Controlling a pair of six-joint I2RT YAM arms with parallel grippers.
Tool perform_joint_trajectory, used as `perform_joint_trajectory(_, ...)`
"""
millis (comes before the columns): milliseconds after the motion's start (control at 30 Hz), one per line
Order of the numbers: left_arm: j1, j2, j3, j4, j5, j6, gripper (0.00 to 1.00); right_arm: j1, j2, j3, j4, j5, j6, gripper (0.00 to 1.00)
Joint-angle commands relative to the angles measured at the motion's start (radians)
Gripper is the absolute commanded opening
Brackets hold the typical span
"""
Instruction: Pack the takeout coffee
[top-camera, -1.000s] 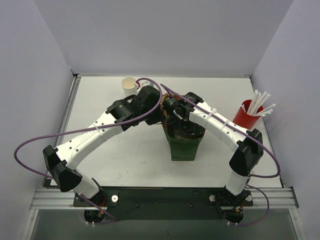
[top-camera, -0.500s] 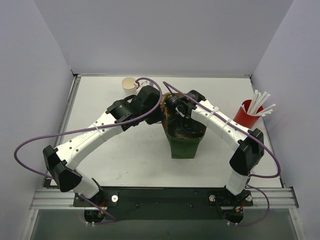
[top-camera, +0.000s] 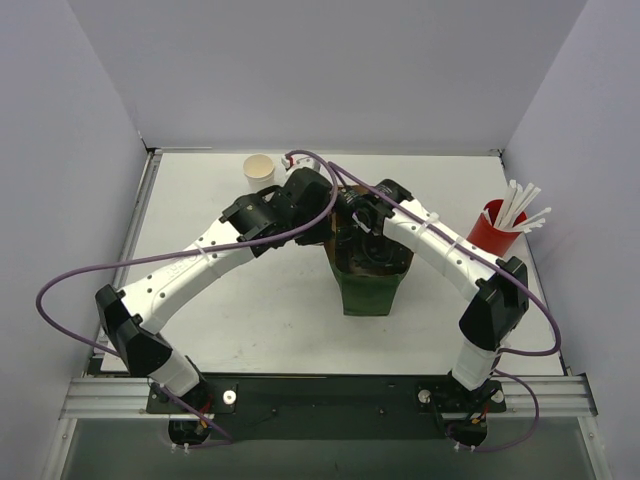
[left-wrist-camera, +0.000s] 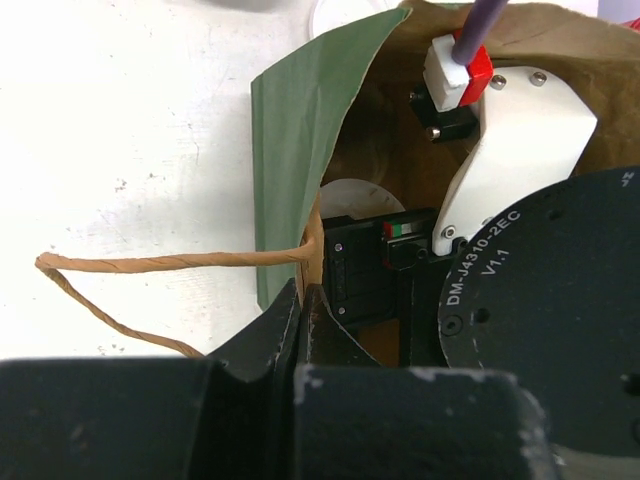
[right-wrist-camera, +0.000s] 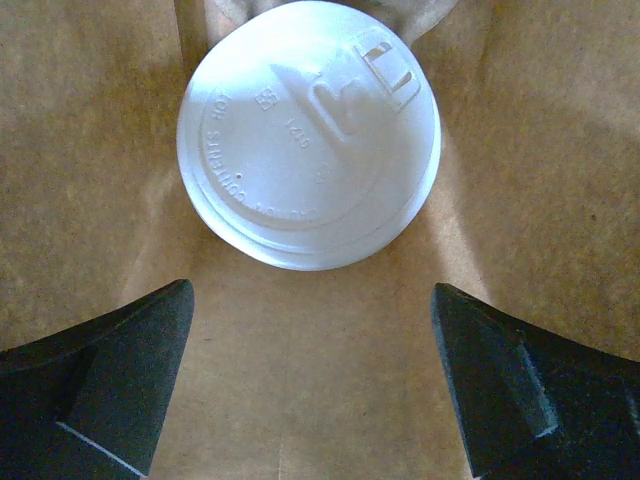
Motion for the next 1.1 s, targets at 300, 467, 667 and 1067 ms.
perform_joint_trajectory(300, -0.025, 0.078, 0.085, -0.203, -0.116, 0.13, 0.0, -0.022, -0.075, -0.017, 0.037, 0.003, -0.017, 1.0)
perform_joint_trajectory(467, -0.025, 0.089, 0.092, -0.212, -0.122, 0.131, 0.0, -0.031, -0.085, -0.033, 0.042, 0.0, -0.02, 1.0)
perform_joint_trajectory(667, -0.025, 0.089, 0.099, -0.199, -0.107, 0.124, 0.0, -0.035, -0.089, -0.028, 0.049, -0.019, -0.02, 1.0)
perform_joint_trajectory(1067, -0.034, 0.1, 0.167, -0.22, -0.11, 0.136, 0.0, -0.01, -0.052, 0.068, 0.048, -0.04, -0.004, 1.0)
